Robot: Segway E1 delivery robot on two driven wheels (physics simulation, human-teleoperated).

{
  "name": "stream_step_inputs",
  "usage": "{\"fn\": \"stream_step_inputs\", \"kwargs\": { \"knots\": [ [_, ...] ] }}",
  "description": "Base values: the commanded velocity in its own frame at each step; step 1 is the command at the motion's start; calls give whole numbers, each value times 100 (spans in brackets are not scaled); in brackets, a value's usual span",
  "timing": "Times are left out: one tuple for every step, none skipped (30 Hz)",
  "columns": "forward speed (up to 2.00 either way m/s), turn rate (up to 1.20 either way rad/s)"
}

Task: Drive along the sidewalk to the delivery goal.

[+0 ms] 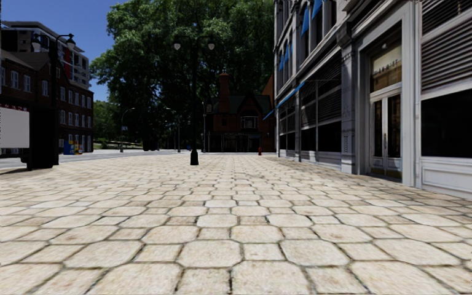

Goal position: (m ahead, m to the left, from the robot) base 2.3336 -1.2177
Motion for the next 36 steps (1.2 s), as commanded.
{"fn": "stream_step_inputs", "kwargs": {
  "knots": [
    [176,-88],
    [163,-101],
    [150,-105],
    [144,-106],
    [139,-19],
    [136,-5],
    [133,-1],
    [127,0],
    [127,0],
    [119,0],
    [109,0],
    [100,0],
    [94,0],
    [94,0],
    [87,-4],
    [82,-51],
    [79,-102],
    [76,-120],
    [76,-120],
    [75,-120],
    [75,-120],
    [75,-120],
    [75,-120],
    [75,-120],
    [75,-120],
    [75,-120],
    [75,-120],
    [75,-120],
    [75,-120],
    [75,-116],
    [75,-116],
    [75,-69],
    [75,-17],
    [75,-2],
    [75,-2],
    [75,-2]
  ]
}}
